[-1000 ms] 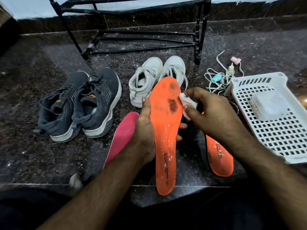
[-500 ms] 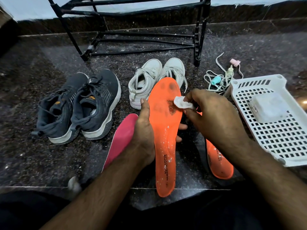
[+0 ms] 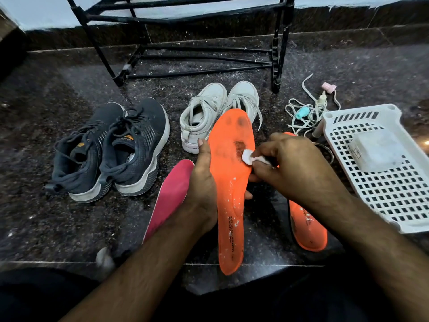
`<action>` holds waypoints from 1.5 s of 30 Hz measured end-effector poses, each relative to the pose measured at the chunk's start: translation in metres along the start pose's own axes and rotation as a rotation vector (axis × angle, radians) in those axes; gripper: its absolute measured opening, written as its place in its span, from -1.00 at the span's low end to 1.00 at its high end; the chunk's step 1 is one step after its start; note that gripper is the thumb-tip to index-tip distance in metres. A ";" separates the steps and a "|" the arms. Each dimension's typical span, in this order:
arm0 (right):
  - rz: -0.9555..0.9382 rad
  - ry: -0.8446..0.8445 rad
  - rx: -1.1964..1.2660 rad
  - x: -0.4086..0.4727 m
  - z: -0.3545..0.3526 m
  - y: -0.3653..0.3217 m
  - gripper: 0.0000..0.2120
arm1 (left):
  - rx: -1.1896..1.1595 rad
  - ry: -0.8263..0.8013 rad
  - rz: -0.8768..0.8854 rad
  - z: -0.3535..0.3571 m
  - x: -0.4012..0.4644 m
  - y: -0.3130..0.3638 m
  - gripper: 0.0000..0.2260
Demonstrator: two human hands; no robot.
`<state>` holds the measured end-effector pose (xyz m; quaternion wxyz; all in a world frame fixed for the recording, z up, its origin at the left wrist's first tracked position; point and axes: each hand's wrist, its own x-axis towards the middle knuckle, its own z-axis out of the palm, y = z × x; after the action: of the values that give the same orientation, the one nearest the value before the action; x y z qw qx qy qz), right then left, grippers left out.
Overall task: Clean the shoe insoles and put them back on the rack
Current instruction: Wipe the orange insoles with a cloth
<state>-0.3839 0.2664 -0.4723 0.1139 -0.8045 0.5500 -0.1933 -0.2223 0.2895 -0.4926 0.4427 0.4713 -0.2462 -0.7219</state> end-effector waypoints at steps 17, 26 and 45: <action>0.093 0.162 0.125 0.002 0.000 0.004 -0.88 | -0.061 0.005 -0.081 -0.003 0.006 -0.002 -0.15; 0.077 -0.060 0.107 0.000 0.013 -0.002 -0.83 | -0.150 0.019 -0.089 -0.002 0.005 -0.002 -0.17; 0.149 -0.011 0.254 0.001 0.006 0.004 -0.88 | -0.096 -0.098 -0.138 0.002 -0.001 -0.001 -0.76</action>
<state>-0.3841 0.2636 -0.4786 0.2317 -0.7415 0.5789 -0.2479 -0.2247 0.2909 -0.4923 0.4017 0.4294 -0.1996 -0.7839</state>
